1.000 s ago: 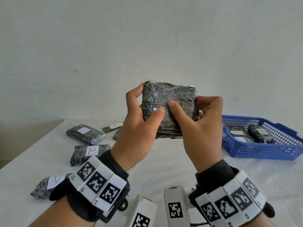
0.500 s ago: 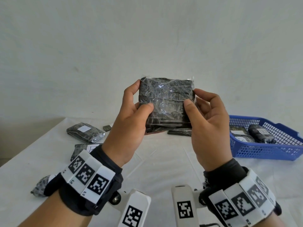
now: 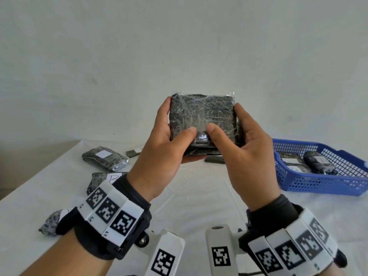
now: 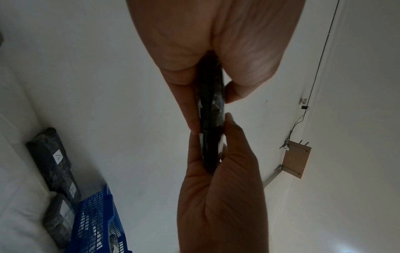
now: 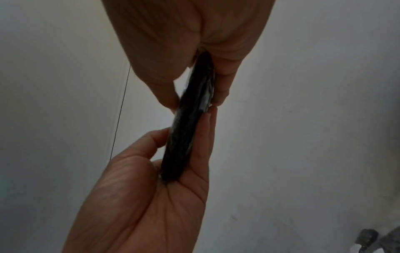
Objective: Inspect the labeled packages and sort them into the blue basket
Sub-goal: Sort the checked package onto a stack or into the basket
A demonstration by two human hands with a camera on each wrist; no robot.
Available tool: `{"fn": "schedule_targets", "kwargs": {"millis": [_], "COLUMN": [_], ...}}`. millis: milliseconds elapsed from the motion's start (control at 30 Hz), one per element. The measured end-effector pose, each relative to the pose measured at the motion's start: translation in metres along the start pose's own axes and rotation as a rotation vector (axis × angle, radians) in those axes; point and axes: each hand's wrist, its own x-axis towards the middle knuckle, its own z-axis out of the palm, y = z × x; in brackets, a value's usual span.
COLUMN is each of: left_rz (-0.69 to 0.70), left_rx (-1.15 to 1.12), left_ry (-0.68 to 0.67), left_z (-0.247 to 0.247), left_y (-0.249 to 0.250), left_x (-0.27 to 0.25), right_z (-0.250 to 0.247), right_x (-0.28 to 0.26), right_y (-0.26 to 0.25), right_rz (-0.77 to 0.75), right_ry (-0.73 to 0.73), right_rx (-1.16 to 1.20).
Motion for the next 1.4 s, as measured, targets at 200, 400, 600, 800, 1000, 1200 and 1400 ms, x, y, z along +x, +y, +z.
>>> {"fn": "schedule_targets", "kwargs": {"millis": [200,400,600,800,1000,1200,1400], "left_rz": [0.016,-0.014,-0.159,-0.248,0.046,0.189,0.173], "left_rx": [-0.014,-0.102,-0.316,-0.363,-0.044,0.164,0.1], "left_ry": [-0.002,-0.043,-0.03,-0.013,0.056,0.047,0.081], "left_z": [-0.002,-0.005,-0.01,0.001,0.01,0.012,0.014], "left_y": [0.0,0.001,0.006,-0.005,-0.009,-0.006,-0.006], "left_x": [0.001,0.002,0.003,0.0,0.004,0.0,0.003], "right_z": [-0.003,-0.008,-0.022,-0.013,-0.001,-0.005,-0.003], "right_x": [0.004,0.006,0.006,0.002,-0.002,0.003,0.002], "right_y": [-0.007,0.002,0.014,0.012,0.007,0.002,0.001], "right_rz": [0.015,0.145,0.073,-0.046,0.056,0.052,0.073], "right_ry": [-0.068,-0.111,-0.188,0.013,0.065,0.017,-0.002], "right_rx": [0.095,0.294,0.16,-0.014,0.195,0.225,0.216]}}
